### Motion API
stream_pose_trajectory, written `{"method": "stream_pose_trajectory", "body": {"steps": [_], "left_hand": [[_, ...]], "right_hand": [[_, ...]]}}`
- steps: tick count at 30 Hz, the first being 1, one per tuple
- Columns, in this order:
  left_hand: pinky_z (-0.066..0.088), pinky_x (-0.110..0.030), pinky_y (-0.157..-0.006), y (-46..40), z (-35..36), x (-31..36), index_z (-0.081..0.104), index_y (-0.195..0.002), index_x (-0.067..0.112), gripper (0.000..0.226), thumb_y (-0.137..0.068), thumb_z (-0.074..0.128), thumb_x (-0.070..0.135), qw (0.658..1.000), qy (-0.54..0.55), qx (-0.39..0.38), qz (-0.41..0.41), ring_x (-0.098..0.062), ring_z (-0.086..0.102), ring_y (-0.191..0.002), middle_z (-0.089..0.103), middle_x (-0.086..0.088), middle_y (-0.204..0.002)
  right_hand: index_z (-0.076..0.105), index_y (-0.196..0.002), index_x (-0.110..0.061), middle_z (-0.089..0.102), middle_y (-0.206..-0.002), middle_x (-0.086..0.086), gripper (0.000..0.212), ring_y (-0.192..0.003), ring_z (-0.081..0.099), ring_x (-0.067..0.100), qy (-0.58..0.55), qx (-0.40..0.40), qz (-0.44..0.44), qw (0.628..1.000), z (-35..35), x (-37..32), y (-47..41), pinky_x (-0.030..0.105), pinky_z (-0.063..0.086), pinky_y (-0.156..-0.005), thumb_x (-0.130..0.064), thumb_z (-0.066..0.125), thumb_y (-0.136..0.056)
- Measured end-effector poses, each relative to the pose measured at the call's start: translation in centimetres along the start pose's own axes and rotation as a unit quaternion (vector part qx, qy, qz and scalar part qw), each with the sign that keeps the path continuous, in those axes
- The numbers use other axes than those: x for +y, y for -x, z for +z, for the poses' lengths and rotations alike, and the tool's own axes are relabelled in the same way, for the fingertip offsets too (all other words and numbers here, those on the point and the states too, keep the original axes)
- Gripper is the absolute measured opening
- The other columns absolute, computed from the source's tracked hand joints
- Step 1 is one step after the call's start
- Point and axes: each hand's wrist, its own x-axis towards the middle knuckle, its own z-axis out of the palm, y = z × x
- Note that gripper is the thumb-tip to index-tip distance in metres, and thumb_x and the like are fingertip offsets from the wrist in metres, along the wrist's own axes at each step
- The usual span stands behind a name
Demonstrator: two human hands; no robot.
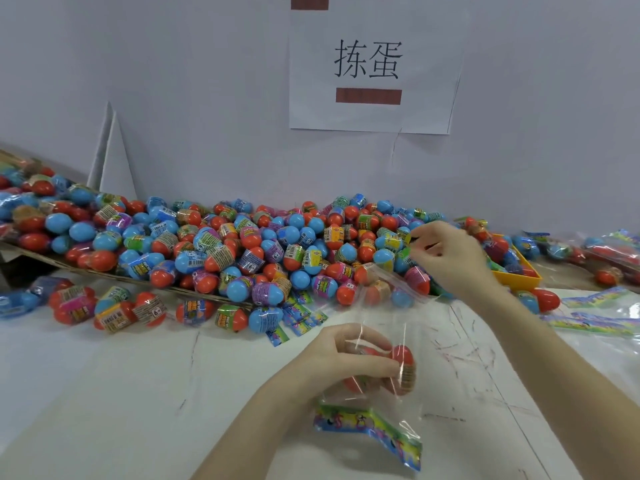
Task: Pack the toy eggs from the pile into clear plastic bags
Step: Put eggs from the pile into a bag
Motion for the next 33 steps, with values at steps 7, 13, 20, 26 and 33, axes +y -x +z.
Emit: {"method": "stream_pose_trajectory", "body": {"steps": [7,13,20,26,33], "left_hand": [[0.049,-0.019,-0.051,-0.6,-0.2,-0.3,0.061,-0.09,0.023,0.041,-0.055,0.082,0.015,1.0,-0.025,0.0,0.017,-0.01,0.062,-0.052,0.07,0.003,-0.068],[0.053,-0.022,-0.061,-0.6,-0.2,-0.4,0.06,-0.099,0.026,0.045,-0.066,0.08,0.004,0.999,-0.024,-0.004,0.035,-0.01,0.065,-0.066,0.071,0.005,-0.081],[0.054,-0.026,-0.066,-0.5,0.2,-0.4,0.064,-0.098,0.022,0.04,-0.066,0.08,0.006,0.999,-0.021,0.011,0.042,-0.014,0.065,-0.076,0.07,0.007,-0.075],[0.053,-0.026,-0.066,-0.5,1.0,-0.4,0.064,-0.098,0.022,0.038,-0.068,0.079,0.003,0.998,-0.038,0.028,0.047,-0.019,0.065,-0.078,0.073,-0.003,-0.088],[0.055,-0.031,-0.076,-0.5,2.2,-0.8,0.066,-0.095,0.026,0.033,-0.07,0.079,0.008,0.997,-0.053,0.013,0.055,-0.019,0.069,-0.081,0.074,-0.005,-0.094]], "right_hand": [[0.022,-0.143,-0.035,0.032,-0.147,-0.008,0.056,-0.123,0.028,0.023,0.319,-0.122,-0.171,0.924,4.4,2.3,-1.8,0.042,0.02,-0.1,-0.025,0.044,-0.093],[0.042,-0.134,-0.027,0.045,-0.125,-0.001,0.046,-0.113,0.037,0.02,0.381,-0.039,-0.21,0.9,3.9,2.7,-2.0,0.032,0.027,-0.096,-0.024,0.053,-0.09],[0.059,-0.094,-0.012,0.057,-0.087,-0.002,0.023,-0.083,0.053,0.013,-0.106,0.162,0.005,0.981,-1.2,0.3,1.1,0.018,0.041,-0.066,-0.016,0.073,-0.076],[0.054,-0.108,-0.025,0.061,-0.093,-0.005,0.043,-0.085,0.059,0.009,-0.335,0.064,0.035,0.94,-3.8,-3.1,5.6,0.009,0.046,-0.057,-0.037,0.067,-0.069],[0.041,-0.104,-0.052,0.046,-0.091,-0.019,0.032,-0.081,0.05,-0.006,-0.193,-0.03,-0.132,0.972,-3.4,-3.9,8.1,0.007,0.042,-0.069,-0.042,0.041,-0.074]]}}
